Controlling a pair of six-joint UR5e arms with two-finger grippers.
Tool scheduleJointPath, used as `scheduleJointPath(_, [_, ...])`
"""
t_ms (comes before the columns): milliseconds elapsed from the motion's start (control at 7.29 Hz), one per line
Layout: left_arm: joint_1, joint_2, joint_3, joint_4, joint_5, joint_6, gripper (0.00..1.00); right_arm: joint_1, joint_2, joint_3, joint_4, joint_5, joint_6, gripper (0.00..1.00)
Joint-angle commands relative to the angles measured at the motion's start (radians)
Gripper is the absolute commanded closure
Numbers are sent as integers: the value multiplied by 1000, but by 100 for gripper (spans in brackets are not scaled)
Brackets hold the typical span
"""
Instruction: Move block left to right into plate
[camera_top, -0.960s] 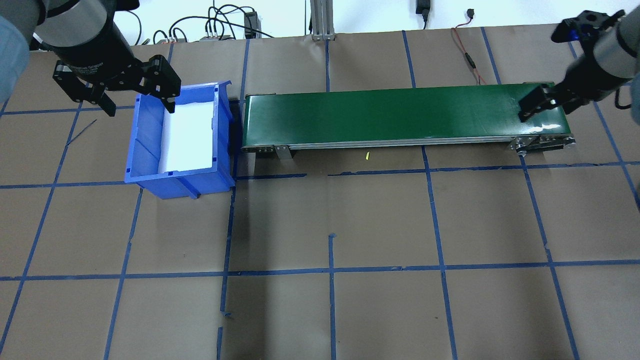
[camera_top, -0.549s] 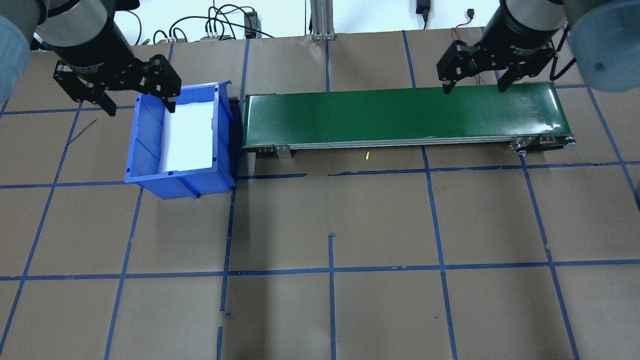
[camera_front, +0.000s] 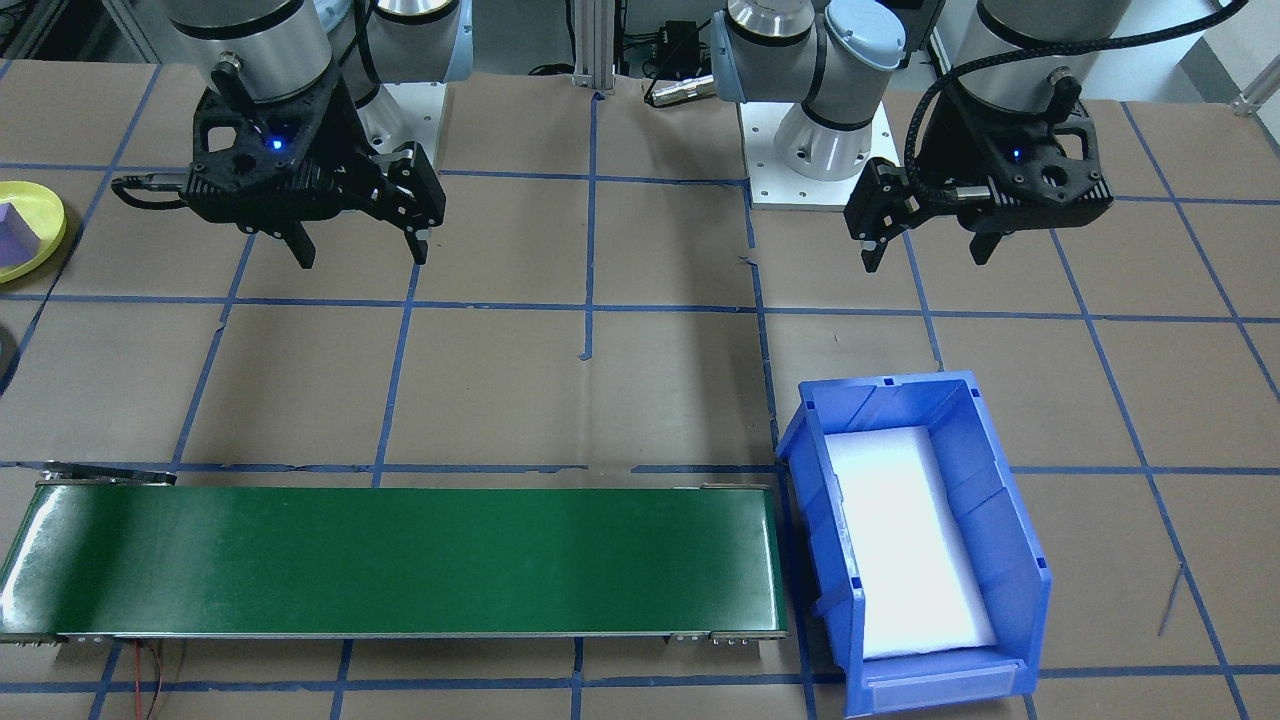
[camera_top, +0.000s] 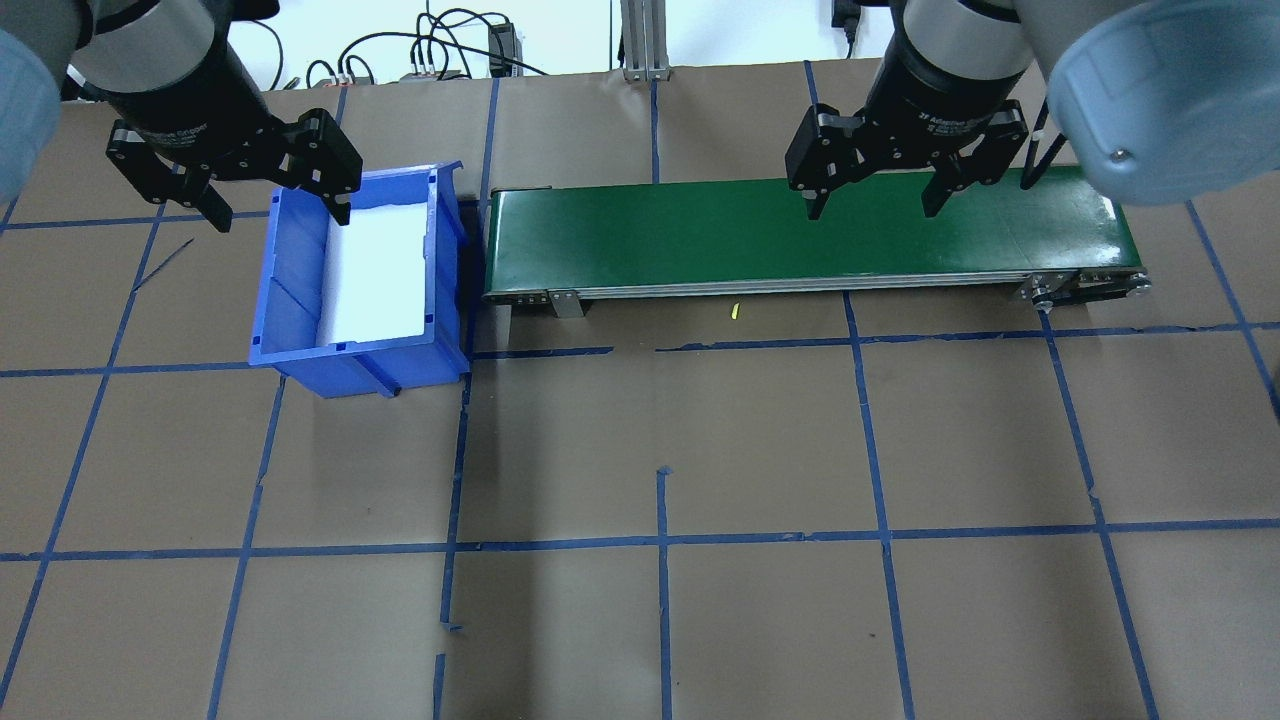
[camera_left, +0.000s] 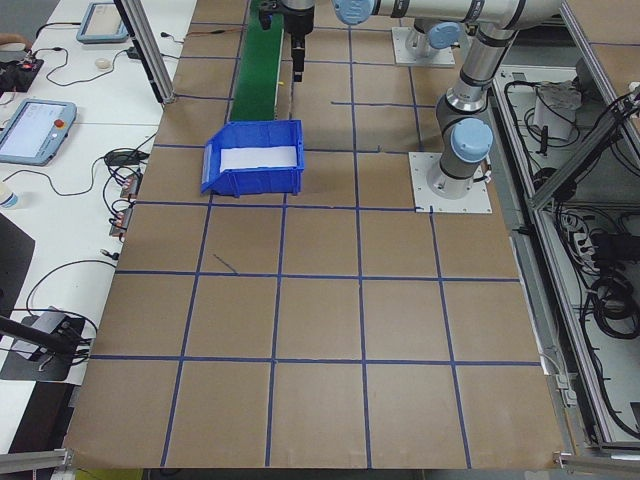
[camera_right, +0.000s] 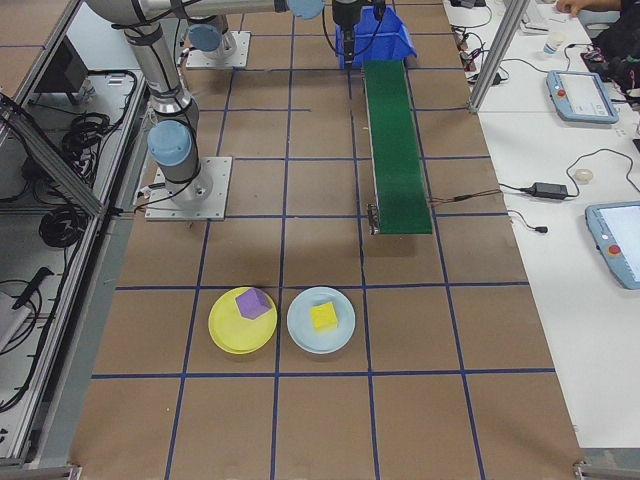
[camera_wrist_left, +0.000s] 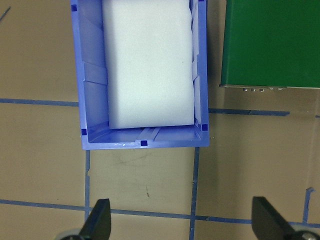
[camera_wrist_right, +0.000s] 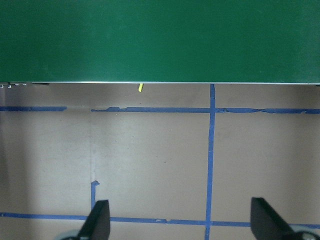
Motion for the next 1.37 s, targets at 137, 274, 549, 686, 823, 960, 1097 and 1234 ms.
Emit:
scheduleJointPath(137, [0, -2, -1, 0, 0, 7, 0, -23, 2, 42, -1, -98, -83, 0])
scheduleJointPath(274, [0, -3, -1, 2, 0, 3, 0, -35, 5, 44, 0, -95, -90, 0])
scheduleJointPath(549, [0, -3, 0, 2, 0, 3, 0, -73, 2, 58, -3, -85, -122, 0])
scheduleJointPath(686, [0, -3, 0, 0, -1, 6, 0, -73, 2, 58, 0, -85, -126, 0])
scheduleJointPath(823, [0, -3, 0, 2, -1, 6, 0, -73, 2, 59, 0, -83, -129, 0])
scheduleJointPath(960, [0, -3, 0, 0, -1, 4, 0, -73, 2, 58, -1, -83, -138, 0])
scheduleJointPath(1097, [0, -3, 0, 2, -1, 3, 0, -73, 0, 59, -3, -83, -138, 0])
scheduleJointPath(1234, [0, -3, 0, 0, -1, -2, 0, -72, 0, 58, -4, -71, -138, 0])
